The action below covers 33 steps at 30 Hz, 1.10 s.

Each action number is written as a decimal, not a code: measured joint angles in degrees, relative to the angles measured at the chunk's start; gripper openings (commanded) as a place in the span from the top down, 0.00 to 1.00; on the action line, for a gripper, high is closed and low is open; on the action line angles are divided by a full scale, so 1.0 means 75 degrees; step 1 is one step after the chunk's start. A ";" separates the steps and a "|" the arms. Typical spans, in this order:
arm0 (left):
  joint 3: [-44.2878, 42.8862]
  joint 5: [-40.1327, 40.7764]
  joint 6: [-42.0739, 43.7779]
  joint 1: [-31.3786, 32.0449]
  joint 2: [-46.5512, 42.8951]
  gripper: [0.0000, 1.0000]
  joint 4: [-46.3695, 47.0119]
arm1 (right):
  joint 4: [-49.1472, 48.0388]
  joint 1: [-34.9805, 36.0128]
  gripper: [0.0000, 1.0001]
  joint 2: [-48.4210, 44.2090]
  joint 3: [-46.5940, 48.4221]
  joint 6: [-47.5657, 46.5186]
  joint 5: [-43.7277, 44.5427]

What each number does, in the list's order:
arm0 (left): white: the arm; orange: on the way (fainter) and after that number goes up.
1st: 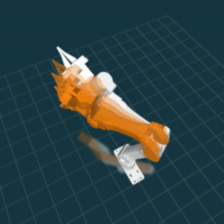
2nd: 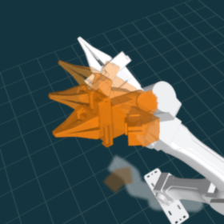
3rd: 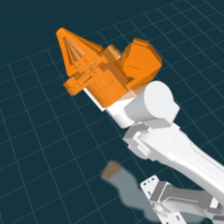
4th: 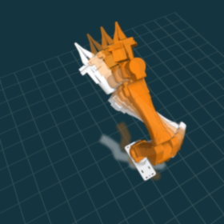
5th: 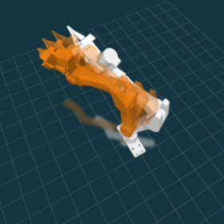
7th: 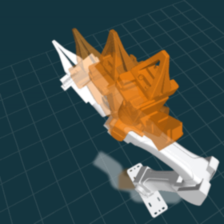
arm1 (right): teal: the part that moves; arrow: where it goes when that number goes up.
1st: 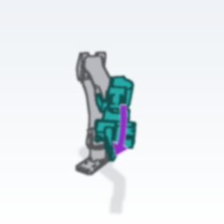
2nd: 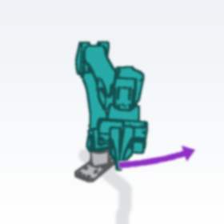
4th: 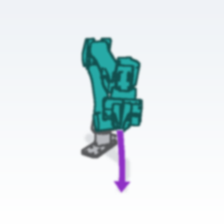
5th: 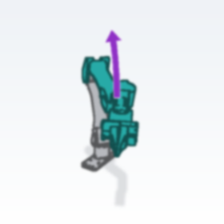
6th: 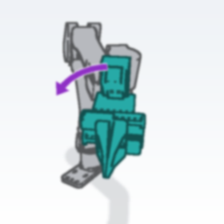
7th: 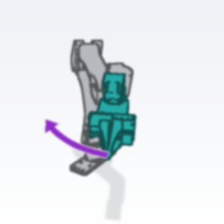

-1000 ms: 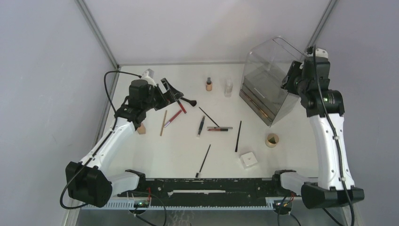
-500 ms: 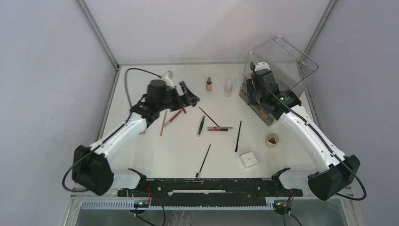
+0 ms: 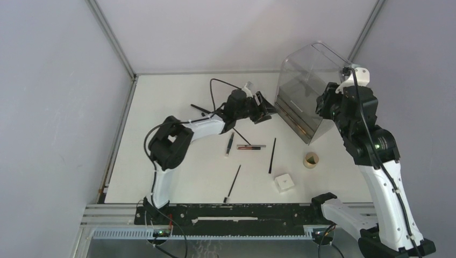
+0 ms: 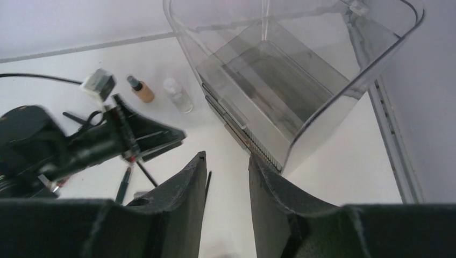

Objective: Organize the makeup
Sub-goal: Open the drawer in the storage box.

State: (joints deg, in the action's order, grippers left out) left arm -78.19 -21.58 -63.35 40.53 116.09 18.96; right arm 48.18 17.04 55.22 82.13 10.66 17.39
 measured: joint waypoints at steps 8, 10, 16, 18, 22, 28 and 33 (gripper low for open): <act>-0.1638 0.0047 -0.1026 0.0417 0.1792 0.44 0.0886 | 0.0396 -0.0140 0.61 -0.0615 -0.0117 0.0052 -0.0233; -0.1888 0.0052 -0.1154 0.0487 0.2049 0.46 0.0880 | 0.0405 -0.0172 0.61 -0.0621 -0.0117 0.0050 -0.0277; -0.2460 0.0055 -0.1419 0.0545 0.2538 0.56 0.0860 | 0.0452 -0.0303 0.61 -0.0597 -0.0143 0.0029 -0.0405; -0.2751 0.0052 -0.1454 0.0545 0.2719 0.57 0.0822 | 0.0513 -0.0350 0.61 -0.0600 -0.0163 0.0020 -0.0449; -0.3354 0.0050 -0.1524 0.0539 0.3083 0.62 0.0659 | 0.0580 -0.0408 0.62 -0.0638 -0.0166 0.0015 -0.0498; -0.3506 0.0052 -0.1571 0.0539 0.3287 0.63 0.0533 | 0.0632 -0.0577 0.62 -0.0810 -0.0169 -0.0015 -0.0510; -0.3847 0.0041 -0.1559 0.0530 0.3488 0.72 0.0312 | 0.0667 -0.0766 0.62 -0.0927 -0.0175 -0.0023 -0.0557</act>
State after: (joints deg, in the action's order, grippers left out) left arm -107.04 -21.28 -75.05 44.51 142.26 21.30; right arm 53.19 11.29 48.27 80.82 10.48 13.21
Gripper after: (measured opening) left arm 0.349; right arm 0.382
